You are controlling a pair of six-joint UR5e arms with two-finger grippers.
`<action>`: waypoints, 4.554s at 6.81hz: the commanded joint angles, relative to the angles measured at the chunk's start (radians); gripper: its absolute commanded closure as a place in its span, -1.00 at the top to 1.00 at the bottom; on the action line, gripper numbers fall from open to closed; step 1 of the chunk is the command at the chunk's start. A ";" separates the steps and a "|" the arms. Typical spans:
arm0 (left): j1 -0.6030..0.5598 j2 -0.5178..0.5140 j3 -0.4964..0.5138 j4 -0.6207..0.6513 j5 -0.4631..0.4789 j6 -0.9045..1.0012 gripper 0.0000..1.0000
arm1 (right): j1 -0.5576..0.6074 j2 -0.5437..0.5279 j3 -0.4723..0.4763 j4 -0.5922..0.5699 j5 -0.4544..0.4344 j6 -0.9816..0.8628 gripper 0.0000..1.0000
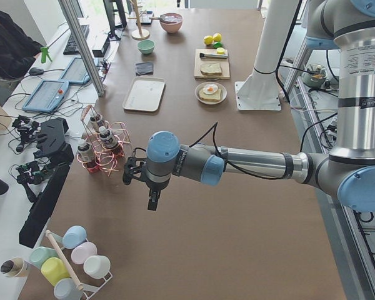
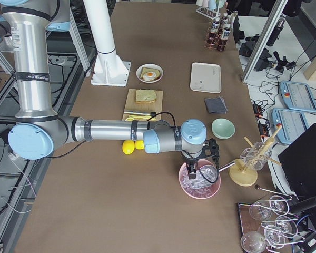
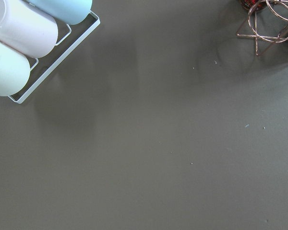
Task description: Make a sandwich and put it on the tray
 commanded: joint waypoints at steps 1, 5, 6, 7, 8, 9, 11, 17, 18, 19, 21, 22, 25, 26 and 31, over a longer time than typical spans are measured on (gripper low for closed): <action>0.001 0.001 0.002 0.000 -0.002 0.000 0.95 | 0.002 -0.012 0.010 0.002 0.000 -0.004 1.00; 0.002 0.001 0.003 0.000 -0.002 0.003 0.95 | 0.002 -0.046 0.045 0.002 0.000 -0.003 1.00; 0.002 0.001 0.005 0.000 -0.002 0.003 0.95 | 0.002 -0.047 0.045 0.000 0.002 -0.003 1.00; 0.003 0.001 0.005 0.000 -0.003 0.003 0.95 | 0.002 -0.052 0.048 0.000 0.002 -0.003 1.00; 0.003 0.009 0.003 0.000 -0.014 0.003 0.95 | 0.002 -0.052 0.051 0.002 0.002 -0.003 1.00; 0.005 0.010 0.006 0.000 -0.021 0.003 0.95 | 0.002 -0.052 0.048 0.000 0.002 -0.003 1.00; 0.005 0.022 0.003 -0.002 -0.021 0.006 0.95 | 0.000 -0.050 0.045 0.000 0.002 -0.004 1.00; 0.005 0.058 0.002 -0.051 -0.021 0.006 0.95 | 0.000 -0.053 0.042 0.000 0.005 -0.006 1.00; 0.005 0.059 0.005 -0.063 -0.021 0.003 0.95 | 0.002 -0.053 0.042 0.002 0.018 -0.009 1.00; 0.005 0.059 0.005 -0.063 -0.023 0.003 0.95 | 0.002 -0.053 0.045 0.002 0.018 -0.009 1.00; 0.005 0.059 0.006 -0.063 -0.023 0.003 0.95 | 0.000 -0.053 0.047 0.002 0.018 -0.008 1.00; 0.005 0.059 0.005 -0.064 -0.023 0.005 0.95 | 0.000 -0.052 0.048 0.002 0.017 -0.004 1.00; 0.067 0.047 -0.007 -0.136 -0.021 -0.100 0.95 | -0.012 -0.049 0.055 0.064 0.020 0.003 1.00; 0.121 0.047 -0.015 -0.208 -0.020 -0.218 0.95 | -0.029 -0.040 0.054 0.070 0.020 0.008 1.00; 0.398 0.036 -0.121 -0.386 0.067 -0.719 0.95 | -0.306 -0.024 0.163 0.392 0.005 0.626 1.00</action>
